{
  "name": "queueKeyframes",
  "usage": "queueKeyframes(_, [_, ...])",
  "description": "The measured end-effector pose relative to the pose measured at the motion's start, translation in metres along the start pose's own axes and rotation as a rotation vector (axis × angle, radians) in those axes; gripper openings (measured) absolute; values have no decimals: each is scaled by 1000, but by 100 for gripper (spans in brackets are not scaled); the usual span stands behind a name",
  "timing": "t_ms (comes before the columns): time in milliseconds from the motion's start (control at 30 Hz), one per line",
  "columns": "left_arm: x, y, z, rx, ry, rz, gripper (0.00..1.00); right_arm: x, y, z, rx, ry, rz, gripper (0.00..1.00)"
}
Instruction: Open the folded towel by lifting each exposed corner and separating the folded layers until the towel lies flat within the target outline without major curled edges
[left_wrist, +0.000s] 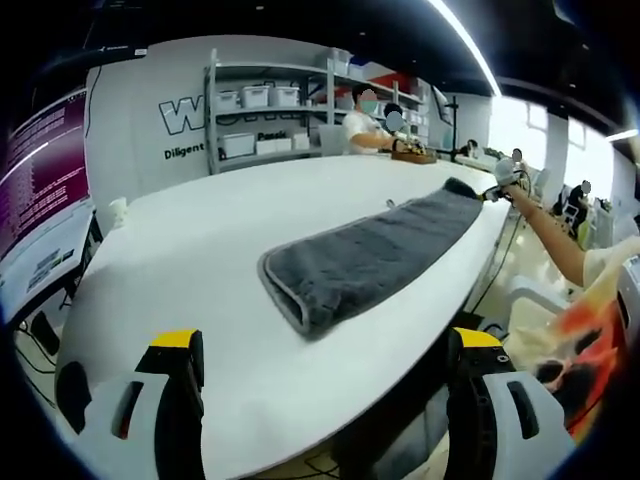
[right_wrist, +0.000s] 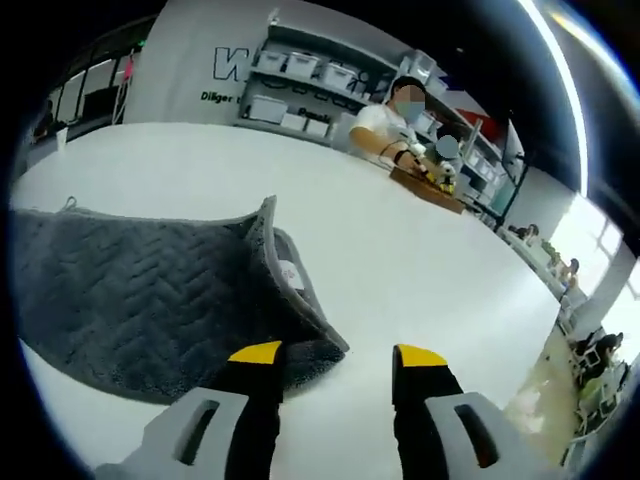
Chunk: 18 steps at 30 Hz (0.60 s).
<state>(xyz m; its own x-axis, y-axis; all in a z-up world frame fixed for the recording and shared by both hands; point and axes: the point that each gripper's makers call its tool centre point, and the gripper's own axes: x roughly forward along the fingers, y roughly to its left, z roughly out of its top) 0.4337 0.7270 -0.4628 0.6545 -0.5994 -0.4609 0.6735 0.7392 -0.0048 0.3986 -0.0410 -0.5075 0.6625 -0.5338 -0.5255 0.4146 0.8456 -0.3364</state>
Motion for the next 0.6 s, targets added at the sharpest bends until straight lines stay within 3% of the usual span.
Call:
queueKeyframes(133, [-1,-1,2,-4,-10,-6,99,-15,1,-1,46,21,31,71])
queueKeyframes(233, [-2,0,2,-5,-12,-7,99,-27,6,-5,57,47,50,80])
queueKeyframes(433, [-3,2,2,-12,-12,-2,99,-49,14,6,47,28,76,89])
queueKeyframes(467, [-4,1,1,-13,-12,0,99,-65,23,15,54,6,99,90])
queueKeyframes(600, [-6,2,3,-12,-19,-1,99,-91,49,32,44,-46,213,91])
